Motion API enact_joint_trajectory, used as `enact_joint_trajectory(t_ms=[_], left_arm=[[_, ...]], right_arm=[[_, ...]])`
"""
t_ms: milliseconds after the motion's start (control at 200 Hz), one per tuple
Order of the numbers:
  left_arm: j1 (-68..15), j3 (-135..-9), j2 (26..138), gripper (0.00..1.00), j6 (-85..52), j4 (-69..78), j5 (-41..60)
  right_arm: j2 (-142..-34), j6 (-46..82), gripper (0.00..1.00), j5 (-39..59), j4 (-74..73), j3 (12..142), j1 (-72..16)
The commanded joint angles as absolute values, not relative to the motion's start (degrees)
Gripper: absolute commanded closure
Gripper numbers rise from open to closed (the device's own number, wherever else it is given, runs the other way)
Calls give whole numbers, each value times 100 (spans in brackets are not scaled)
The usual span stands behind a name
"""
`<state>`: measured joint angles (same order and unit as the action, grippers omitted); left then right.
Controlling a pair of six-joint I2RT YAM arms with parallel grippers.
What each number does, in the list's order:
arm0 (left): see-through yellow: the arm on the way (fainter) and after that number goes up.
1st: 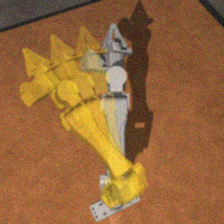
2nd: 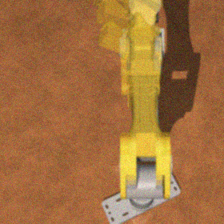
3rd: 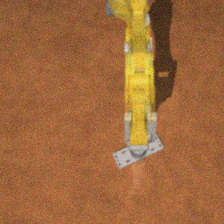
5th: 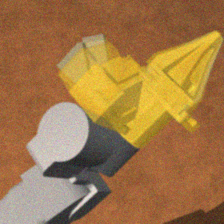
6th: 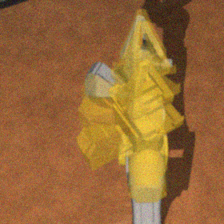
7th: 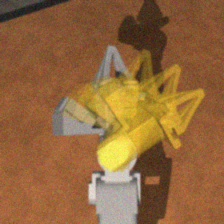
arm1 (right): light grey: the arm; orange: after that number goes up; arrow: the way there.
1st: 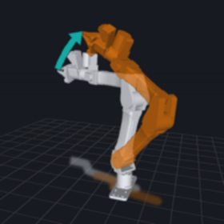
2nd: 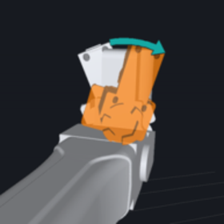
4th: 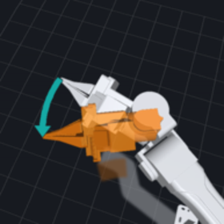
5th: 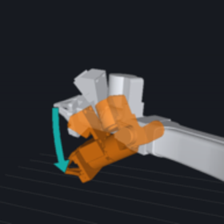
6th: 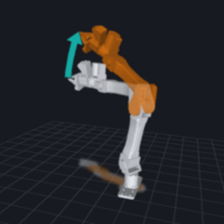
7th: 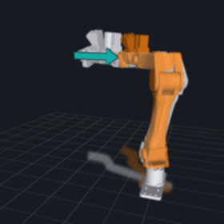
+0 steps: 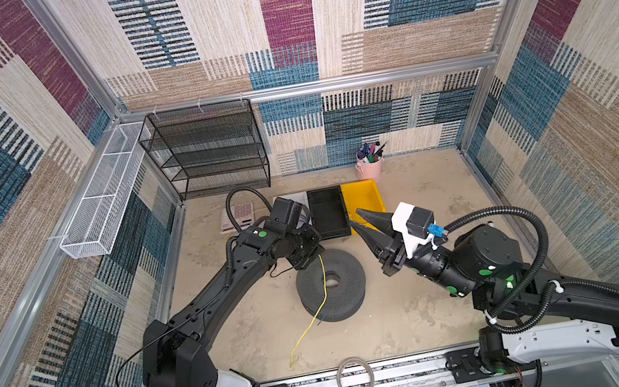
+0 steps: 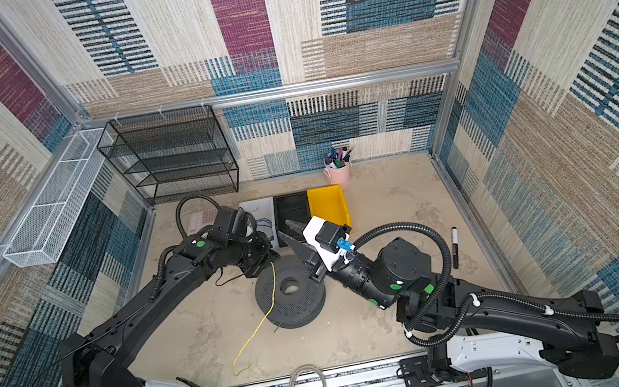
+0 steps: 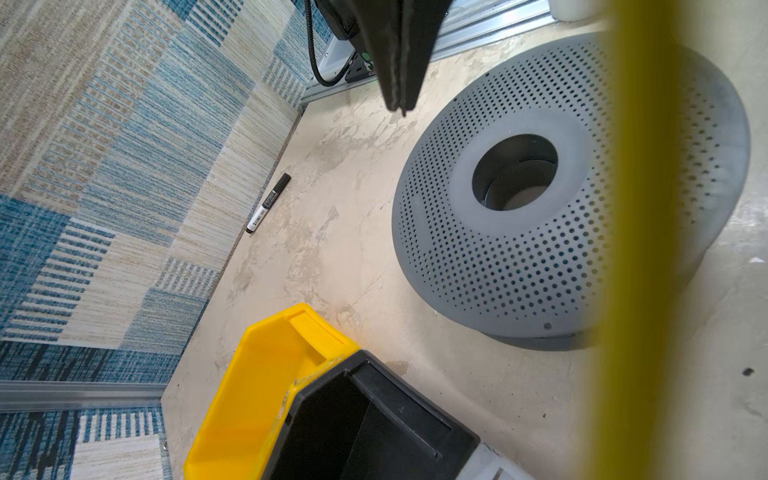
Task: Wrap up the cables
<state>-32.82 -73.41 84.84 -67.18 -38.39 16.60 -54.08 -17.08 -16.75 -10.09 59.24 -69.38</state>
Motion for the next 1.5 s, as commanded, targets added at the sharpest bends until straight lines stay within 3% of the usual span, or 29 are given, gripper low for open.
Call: enact_joint_trajectory(t_ms=[0, 130, 210, 391, 631, 816, 997, 1167, 1312, 1492], left_arm=[[-3296, -7313, 8442, 100, -6803, -3752, 1520], [-3296, -7406, 8477, 100, -6784, -3791, 1538], [-3296, -7482, 8499, 100, -6782, -3821, 1547], [-3296, -7591, 8514, 100, -6786, -3916, 1555], [-3278, -7646, 8514, 100, -6763, -3980, 1534], [-3278, -7640, 8523, 100, -6760, -3957, 1553], [-3278, -7625, 8541, 100, -6793, -3891, 1608], [-3278, -7566, 8490, 100, -6798, -3871, 1600], [-3278, -7472, 8455, 100, -6816, -3850, 1600], [-3287, -7340, 8420, 100, -6864, -3795, 1573]], right_arm=[[-5412, -1253, 68, -1038, -38, 6068, -6899], [-5323, -1350, 58, -563, 719, 5967, -6920], [-5569, -1531, 45, -824, 1021, 5749, -7069], [-6359, -2007, 35, -1230, 691, 5480, -7676], [-6397, -2443, 29, -1149, 48, 5214, -7697], [-6763, -2888, 29, -1335, -539, 5072, -7698], [-6939, -3195, 40, -1527, -1662, 4857, -7699], [-7074, -3304, 59, -1563, -2428, 4816, -7699], [-7166, -3245, 83, -1592, -2651, 4933, -7699], [-6816, -3010, 94, -1824, -2993, 4862, -7699]])
